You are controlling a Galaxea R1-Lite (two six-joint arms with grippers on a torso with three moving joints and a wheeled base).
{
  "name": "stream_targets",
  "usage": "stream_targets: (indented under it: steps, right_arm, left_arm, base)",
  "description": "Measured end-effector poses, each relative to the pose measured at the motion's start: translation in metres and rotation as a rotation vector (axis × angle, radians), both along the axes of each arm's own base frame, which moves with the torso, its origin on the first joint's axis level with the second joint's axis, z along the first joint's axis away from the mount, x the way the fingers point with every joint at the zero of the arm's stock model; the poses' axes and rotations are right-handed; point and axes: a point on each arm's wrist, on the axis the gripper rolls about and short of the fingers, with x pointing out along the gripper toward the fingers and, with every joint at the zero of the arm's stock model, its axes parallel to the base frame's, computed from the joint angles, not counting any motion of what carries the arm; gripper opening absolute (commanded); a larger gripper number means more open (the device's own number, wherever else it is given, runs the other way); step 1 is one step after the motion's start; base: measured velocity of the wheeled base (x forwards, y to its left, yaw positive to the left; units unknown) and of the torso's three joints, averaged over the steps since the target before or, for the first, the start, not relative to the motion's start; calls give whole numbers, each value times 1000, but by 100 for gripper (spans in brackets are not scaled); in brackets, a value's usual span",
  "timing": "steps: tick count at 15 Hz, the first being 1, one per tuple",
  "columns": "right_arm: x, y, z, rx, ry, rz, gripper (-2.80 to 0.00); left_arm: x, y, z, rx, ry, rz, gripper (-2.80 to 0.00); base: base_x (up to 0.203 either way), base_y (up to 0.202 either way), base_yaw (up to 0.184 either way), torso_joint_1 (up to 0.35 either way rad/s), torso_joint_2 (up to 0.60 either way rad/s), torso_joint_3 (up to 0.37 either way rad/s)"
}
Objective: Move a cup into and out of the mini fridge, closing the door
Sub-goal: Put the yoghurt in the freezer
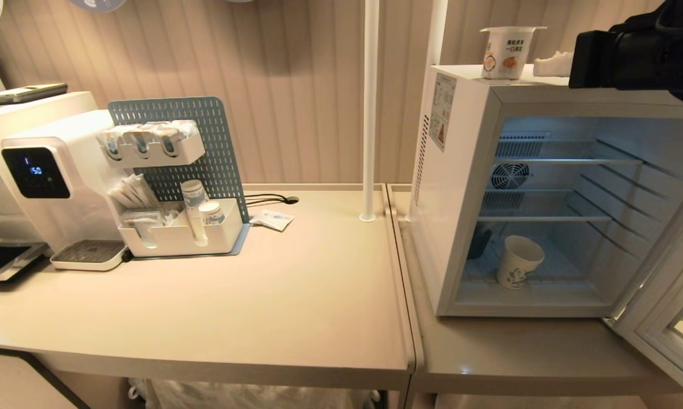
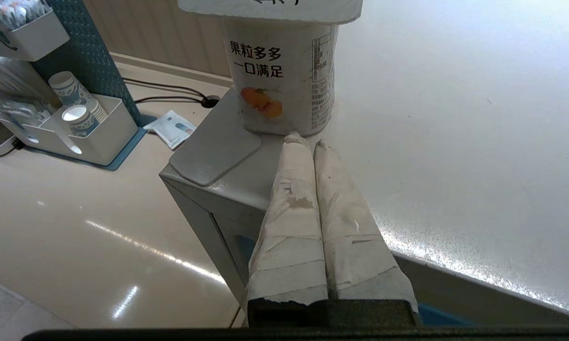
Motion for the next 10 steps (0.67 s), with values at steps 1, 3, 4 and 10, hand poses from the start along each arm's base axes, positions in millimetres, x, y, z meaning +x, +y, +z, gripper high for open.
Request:
stream_targets:
  steps: [1,3,4,10]
  right_arm:
    - [-3,0,-1,-1,8,6,-280]
    - [-11,-1,1,-3,9,31,-280]
    - [-15,-2,1,-8,9,54,-280]
    - [-36,0,7,13,-7,189,-280]
  left_arm:
    - [0,0,0,0,0,0,-280]
    - [0,0,0,0,0,0,-280]
    - [0,0,0,1,0,0,-280]
    - [0,0,0,0,0,0,-280]
  base:
    - [0,0,0,0,0,0]
    - [0,0,0,0,0,0]
    - [0,0,0,0,0,0]
    - [0,0,0,0,0,0]
